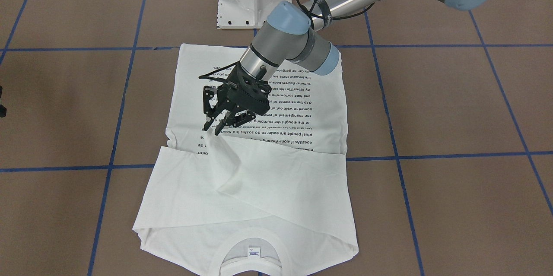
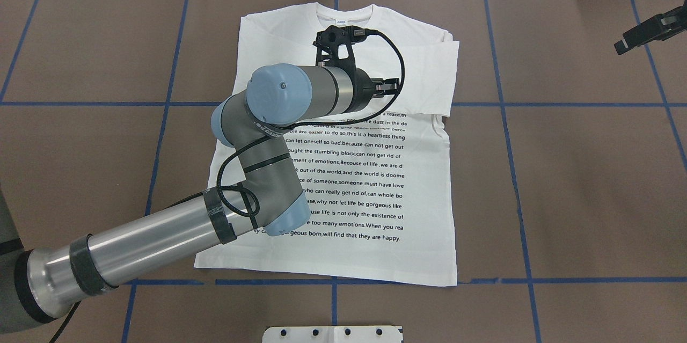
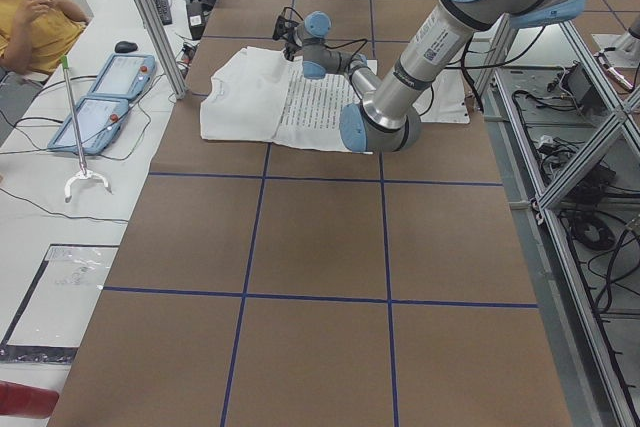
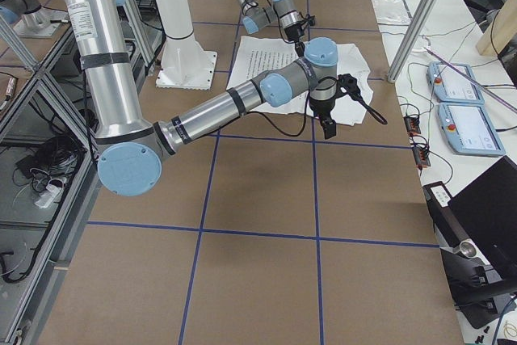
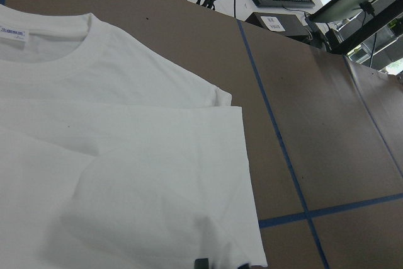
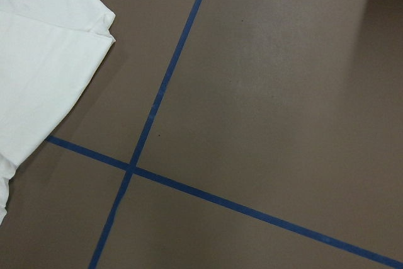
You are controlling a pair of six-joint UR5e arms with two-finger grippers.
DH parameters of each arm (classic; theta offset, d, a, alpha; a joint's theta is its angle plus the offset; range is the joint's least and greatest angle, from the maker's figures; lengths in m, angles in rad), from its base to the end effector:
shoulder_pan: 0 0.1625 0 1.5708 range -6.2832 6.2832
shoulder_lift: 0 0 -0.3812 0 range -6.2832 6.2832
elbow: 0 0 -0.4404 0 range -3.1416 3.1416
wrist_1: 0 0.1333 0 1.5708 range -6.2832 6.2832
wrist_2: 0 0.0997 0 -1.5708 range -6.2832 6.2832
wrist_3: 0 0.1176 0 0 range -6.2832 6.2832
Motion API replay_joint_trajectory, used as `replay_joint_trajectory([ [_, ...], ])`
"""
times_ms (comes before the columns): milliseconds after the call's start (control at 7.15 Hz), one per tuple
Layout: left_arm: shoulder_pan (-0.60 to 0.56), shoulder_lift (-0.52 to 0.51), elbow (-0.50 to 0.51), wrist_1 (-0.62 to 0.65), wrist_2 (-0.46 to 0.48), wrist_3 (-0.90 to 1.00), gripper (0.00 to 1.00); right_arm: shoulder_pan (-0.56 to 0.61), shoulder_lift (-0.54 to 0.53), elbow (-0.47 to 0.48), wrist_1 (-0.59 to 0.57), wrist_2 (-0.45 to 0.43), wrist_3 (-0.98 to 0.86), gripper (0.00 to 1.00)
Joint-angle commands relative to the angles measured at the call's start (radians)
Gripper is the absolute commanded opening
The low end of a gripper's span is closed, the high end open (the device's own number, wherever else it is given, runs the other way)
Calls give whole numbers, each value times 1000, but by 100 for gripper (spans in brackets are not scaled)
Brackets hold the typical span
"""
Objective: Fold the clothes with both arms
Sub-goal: 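Release the sleeve and withdraw the left gripper while the right gripper reaches in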
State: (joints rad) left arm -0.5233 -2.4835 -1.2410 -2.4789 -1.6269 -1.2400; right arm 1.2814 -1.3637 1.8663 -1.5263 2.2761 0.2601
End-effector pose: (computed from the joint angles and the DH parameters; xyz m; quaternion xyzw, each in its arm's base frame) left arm 0.6246 -0.5067 0.0632 0.2621 0.6257 -0.0516 0.7329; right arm -0.1154 -0.5875 0.3480 0.1538 -0.3889 -0.1065 0.9021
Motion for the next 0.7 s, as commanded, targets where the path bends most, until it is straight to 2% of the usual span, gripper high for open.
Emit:
replay_joint_trajectory([
  [0,-9,33,-166,276,-61,168,100,-54,85,1,0,-16,155,100],
  [140,-59,128,-322,360,-111,230,100,-133,138,-1,0,-71,259,100],
  [280,-120,237,-439,403,-193,282,100,-243,217,-12,-3,-178,395,100],
  [420,-185,303,-513,444,-246,380,100,-348,292,-38,-11,-284,518,100],
  [560,-226,349,-546,466,-263,455,100,-428,401,-126,-15,-361,581,100],
])
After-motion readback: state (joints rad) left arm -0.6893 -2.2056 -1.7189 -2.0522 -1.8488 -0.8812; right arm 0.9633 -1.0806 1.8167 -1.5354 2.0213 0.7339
